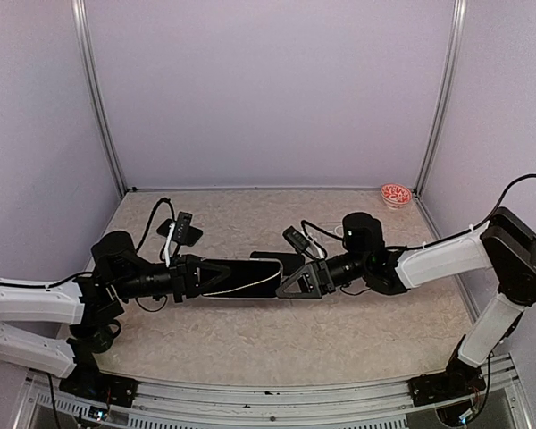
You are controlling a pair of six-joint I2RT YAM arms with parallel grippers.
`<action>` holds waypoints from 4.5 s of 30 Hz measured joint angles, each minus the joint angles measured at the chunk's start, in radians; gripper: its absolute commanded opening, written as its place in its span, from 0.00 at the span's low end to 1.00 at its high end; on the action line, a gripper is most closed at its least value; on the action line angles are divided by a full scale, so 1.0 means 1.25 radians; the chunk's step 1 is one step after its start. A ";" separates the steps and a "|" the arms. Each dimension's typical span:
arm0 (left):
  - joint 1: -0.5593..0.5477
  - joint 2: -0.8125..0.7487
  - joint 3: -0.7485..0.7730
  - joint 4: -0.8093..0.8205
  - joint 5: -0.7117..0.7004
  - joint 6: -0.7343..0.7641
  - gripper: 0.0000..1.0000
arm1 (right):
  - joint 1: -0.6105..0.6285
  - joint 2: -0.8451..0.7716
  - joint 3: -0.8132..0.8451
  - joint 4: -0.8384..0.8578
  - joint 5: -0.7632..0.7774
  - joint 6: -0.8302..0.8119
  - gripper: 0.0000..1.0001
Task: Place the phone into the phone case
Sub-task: Press the bottom corners of the phone case, then pass from the left arm to the right
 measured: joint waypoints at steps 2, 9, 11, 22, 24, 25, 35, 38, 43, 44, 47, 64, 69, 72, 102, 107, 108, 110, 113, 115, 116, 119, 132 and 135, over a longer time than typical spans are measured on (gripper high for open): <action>0.000 -0.005 -0.001 0.000 -0.002 0.000 0.00 | 0.000 0.010 0.001 0.000 0.002 0.002 0.72; 0.000 -0.023 -0.003 0.000 -0.003 0.000 0.00 | 0.003 0.017 0.015 -0.003 0.005 0.002 0.72; 0.000 -0.023 -0.003 0.000 -0.003 -0.001 0.00 | 0.005 0.017 0.024 -0.003 0.006 0.003 0.72; 0.000 -0.022 -0.004 0.005 -0.007 -0.007 0.00 | 0.007 0.035 0.046 0.012 0.009 0.031 0.39; 0.000 -0.021 -0.004 0.003 -0.014 -0.006 0.00 | 0.011 0.040 0.052 0.019 0.006 0.040 0.31; 0.000 -0.021 -0.004 0.001 -0.017 -0.005 0.00 | 0.013 0.041 0.053 0.020 0.005 0.043 0.27; -0.002 -0.025 -0.002 -0.042 -0.054 -0.013 0.05 | 0.016 0.060 0.062 0.025 -0.008 0.025 0.02; -0.002 -0.029 -0.002 -0.044 -0.057 -0.013 0.01 | 0.016 0.060 0.067 0.013 -0.007 0.007 0.23; -0.007 -0.031 -0.003 -0.049 -0.059 0.010 0.00 | 0.017 0.058 0.096 -0.076 0.018 -0.040 0.70; -0.008 -0.031 -0.003 -0.051 -0.057 0.012 0.00 | 0.018 0.053 0.105 -0.110 0.037 -0.068 0.78; -0.009 -0.031 -0.003 -0.051 -0.050 0.013 0.00 | 0.019 0.022 0.122 -0.230 0.116 -0.173 0.99; 0.010 0.029 0.009 -0.059 -0.010 -0.051 0.00 | 0.103 -0.315 0.008 -0.409 0.550 -0.739 0.99; 0.010 0.058 0.028 -0.063 -0.004 -0.074 0.00 | 0.133 -0.315 0.002 -0.406 0.593 -0.864 1.00; 0.010 0.070 0.039 -0.066 -0.005 -0.088 0.00 | 0.158 -0.306 0.001 -0.404 0.622 -0.913 1.00; 0.010 0.113 0.047 -0.084 -0.008 -0.129 0.00 | 0.273 -0.117 0.110 -0.406 0.807 -1.022 0.99; 0.010 0.113 0.047 -0.084 -0.010 -0.134 0.00 | 0.275 -0.073 0.138 -0.408 0.836 -1.018 0.99; 0.010 0.113 0.047 -0.084 -0.011 -0.135 0.00 | 0.277 -0.066 0.141 -0.410 0.844 -1.018 1.00; 0.010 0.113 0.047 -0.084 -0.012 -0.135 0.00 | 0.282 -0.058 0.144 -0.411 0.851 -1.019 1.00; 0.010 0.114 0.047 -0.084 -0.012 -0.136 0.00 | 0.289 -0.049 0.147 -0.412 0.861 -1.018 0.96; 0.010 0.116 0.047 -0.084 -0.014 -0.136 0.00 | 0.292 -0.044 0.155 -0.415 0.871 -1.018 0.91; 0.010 0.118 0.047 -0.084 -0.016 -0.136 0.00 | 0.294 -0.040 0.163 -0.419 0.879 -1.017 0.90; 0.011 0.124 0.047 -0.084 -0.024 -0.138 0.01 | 0.296 -0.028 0.191 -0.438 0.897 -1.016 0.85; 0.016 0.139 0.048 -0.088 -0.027 -0.134 0.14 | 0.320 -0.007 0.204 -0.458 0.963 -1.020 0.71; 0.016 0.139 0.048 -0.087 -0.027 -0.138 0.40 | 0.323 -0.007 0.204 -0.457 0.971 -1.023 0.71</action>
